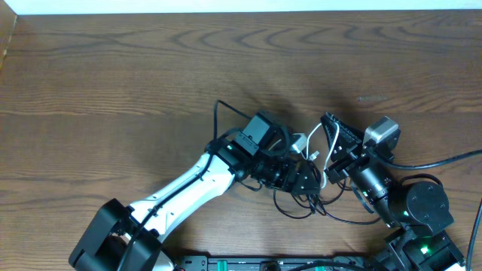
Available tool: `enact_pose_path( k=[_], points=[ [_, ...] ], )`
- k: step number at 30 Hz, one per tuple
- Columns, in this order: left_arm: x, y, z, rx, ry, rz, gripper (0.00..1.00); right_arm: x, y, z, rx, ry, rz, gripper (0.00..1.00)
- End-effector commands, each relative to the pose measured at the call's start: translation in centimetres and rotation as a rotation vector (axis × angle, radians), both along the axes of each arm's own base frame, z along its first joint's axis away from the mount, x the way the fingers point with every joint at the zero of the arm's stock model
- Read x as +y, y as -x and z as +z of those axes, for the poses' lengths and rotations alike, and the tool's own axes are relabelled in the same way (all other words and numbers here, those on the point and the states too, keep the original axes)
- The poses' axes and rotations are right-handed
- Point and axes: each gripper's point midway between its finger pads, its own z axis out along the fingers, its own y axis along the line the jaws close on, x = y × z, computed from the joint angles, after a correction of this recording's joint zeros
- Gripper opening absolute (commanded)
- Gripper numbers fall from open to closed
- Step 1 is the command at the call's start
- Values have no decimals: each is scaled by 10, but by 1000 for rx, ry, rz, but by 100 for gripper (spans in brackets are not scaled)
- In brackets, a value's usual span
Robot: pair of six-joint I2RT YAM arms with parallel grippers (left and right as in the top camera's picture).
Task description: Untangle cables
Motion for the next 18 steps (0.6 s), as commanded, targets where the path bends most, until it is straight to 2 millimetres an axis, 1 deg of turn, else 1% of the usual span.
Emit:
enact_pose_path(
  k=[1, 2, 3, 4, 7, 9, 10, 12, 15, 18],
  points=[
    [-3, 0, 0, 88, -19, 59, 71, -5, -1, 4, -18, 3, -22, 1],
    [-1, -3, -4, 96, -48, 91, 61, -5, -1, 5, -19, 3, -22, 1],
    [2, -7, -10, 95, -86, 127, 57, -5, -1, 5, -18, 3, -22, 1],
    [5, -10, -16, 88, -119, 151, 57, -5, -1, 5, -18, 3, -22, 1],
    [13, -15, -34, 70, -222, 225, 57, -4, -1, 5, -19, 3, -21, 1],
    [14, -14, -43, 68, -265, 259, 58, -4, -1, 4, -18, 3, -21, 1],
    [14, -15, -45, 59, -280, 269, 62, -5, -1, 4, -18, 3, -21, 1],
    [8, -14, -44, 38, -264, 261, 65, -4, -1, 5, -18, 3, -21, 1],
    [3, -17, -42, 26, -251, 275, 66, -5, -1, 4, -18, 3, -21, 1],
    [13, -24, -54, -26, -335, 331, 65, -4, -1, 5, -18, 3, -21, 1]
  ],
)
